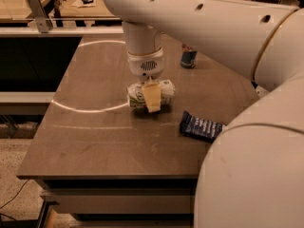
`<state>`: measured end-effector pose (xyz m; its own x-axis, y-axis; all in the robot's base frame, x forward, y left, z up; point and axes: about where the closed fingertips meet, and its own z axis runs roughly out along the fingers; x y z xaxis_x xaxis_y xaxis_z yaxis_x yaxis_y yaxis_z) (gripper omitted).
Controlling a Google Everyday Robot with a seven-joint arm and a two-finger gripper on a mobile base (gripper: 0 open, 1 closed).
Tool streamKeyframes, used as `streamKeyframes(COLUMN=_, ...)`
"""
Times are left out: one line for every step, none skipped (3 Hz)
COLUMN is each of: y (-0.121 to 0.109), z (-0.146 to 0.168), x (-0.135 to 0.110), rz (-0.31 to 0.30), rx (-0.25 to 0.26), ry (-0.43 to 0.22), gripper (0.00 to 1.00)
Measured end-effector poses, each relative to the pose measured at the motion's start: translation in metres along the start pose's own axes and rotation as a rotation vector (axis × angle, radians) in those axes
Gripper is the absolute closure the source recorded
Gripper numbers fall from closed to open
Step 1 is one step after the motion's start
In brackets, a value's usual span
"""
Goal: Knock 7up can over
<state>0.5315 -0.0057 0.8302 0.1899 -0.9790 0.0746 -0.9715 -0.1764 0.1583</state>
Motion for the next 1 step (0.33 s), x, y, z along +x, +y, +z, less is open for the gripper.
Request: streamKeyframes(y=-0.0063, z=0.0002, x=-0.0032, rz=0.0, rx=0.026, ry=-0.013, gripper=0.82)
